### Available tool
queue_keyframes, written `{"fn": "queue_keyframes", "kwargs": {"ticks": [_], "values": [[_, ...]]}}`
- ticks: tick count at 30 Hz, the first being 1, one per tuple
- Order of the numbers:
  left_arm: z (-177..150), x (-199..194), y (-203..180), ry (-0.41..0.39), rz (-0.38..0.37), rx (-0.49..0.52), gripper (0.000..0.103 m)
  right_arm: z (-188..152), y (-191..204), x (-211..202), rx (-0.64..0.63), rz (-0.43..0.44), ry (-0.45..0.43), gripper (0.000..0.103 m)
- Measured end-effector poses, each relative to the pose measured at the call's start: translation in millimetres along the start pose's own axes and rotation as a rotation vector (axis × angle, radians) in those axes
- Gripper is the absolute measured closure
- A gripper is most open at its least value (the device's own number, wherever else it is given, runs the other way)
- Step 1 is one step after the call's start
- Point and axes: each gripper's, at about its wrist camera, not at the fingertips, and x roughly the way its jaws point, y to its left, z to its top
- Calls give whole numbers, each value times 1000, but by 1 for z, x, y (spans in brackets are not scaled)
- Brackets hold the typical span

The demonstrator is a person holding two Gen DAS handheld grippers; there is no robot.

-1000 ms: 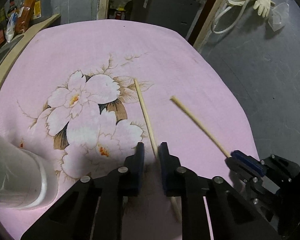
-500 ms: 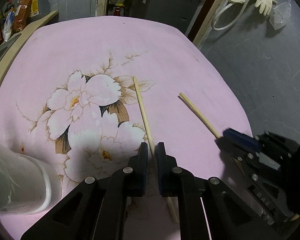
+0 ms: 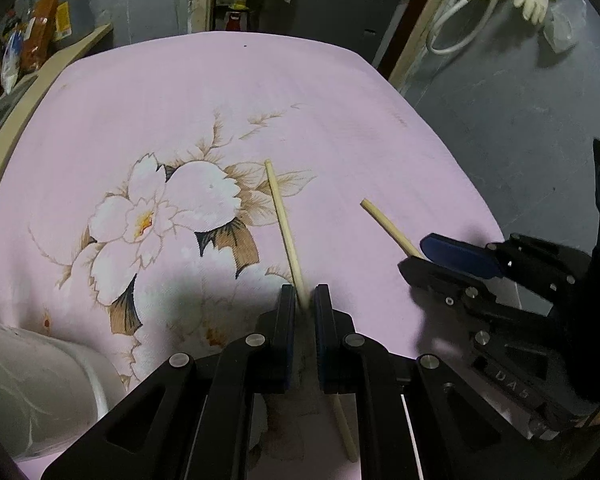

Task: Organize utensils
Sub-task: 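Close the left tool on one chopstick while the right tool grasps the other, then lift both chopsticks upright and carry them over the white holders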

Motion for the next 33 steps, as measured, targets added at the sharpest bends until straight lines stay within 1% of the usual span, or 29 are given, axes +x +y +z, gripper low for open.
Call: {"fn": "queue_keyframes", "kwargs": {"ticks": [1, 3, 5, 9, 11, 13, 15, 18, 19, 21, 23, 25, 28, 29, 31, 33], "values": [[0, 0, 1, -2, 1, 4, 96, 0, -1, 0, 2, 0, -2, 85], [-3, -1, 0, -3, 0, 12, 98, -3, -3, -3, 3, 2, -9, 93], [-4, 0, 1, -1, -8, 12, 100, -4, -4, -5, 19, 5, -15, 98], [-8, -4, 3, -24, -26, 5, 101, -10, -10, -13, 79, 34, -43, 100], [-12, -10, 3, -52, -32, 10, 101, -13, -11, -19, 103, 52, -72, 100], [-16, -19, 1, -91, -36, 16, 101, -19, -12, -32, 128, 63, -131, 100], [-21, -31, -1, -150, -36, 36, 101, -25, -10, -43, 148, 73, -187, 100], [-29, -44, -1, -194, -26, 54, 101, -29, -3, -54, 128, 43, -231, 100], [-29, -44, -1, -196, -25, 55, 101, -29, 0, -53, 118, 44, -226, 100], [-29, -42, 0, -185, -12, 47, 101, -27, 5, -47, 93, 67, -190, 100], [-31, -37, 4, -163, 5, 22, 101, -27, 14, -39, 74, 67, -160, 98], [-36, -36, 9, -144, 8, 0, 101, -26, 19, -31, 53, 98, -116, 97], [-45, -40, 17, -138, 19, -17, 101, -27, 27, -22, 29, 131, -85, 87], [-49, -43, 18, -142, 23, -20, 101, -27, 30, -20, 23, 147, -77, 82], [-55, -46, 19, -146, 25, -23, 101, -26, 34, -15, 16, 177, -57, 82], [-59, -50, 19, -150, 25, -24, 101, -25, 39, -10, -2, 181, -44, 82]]}}
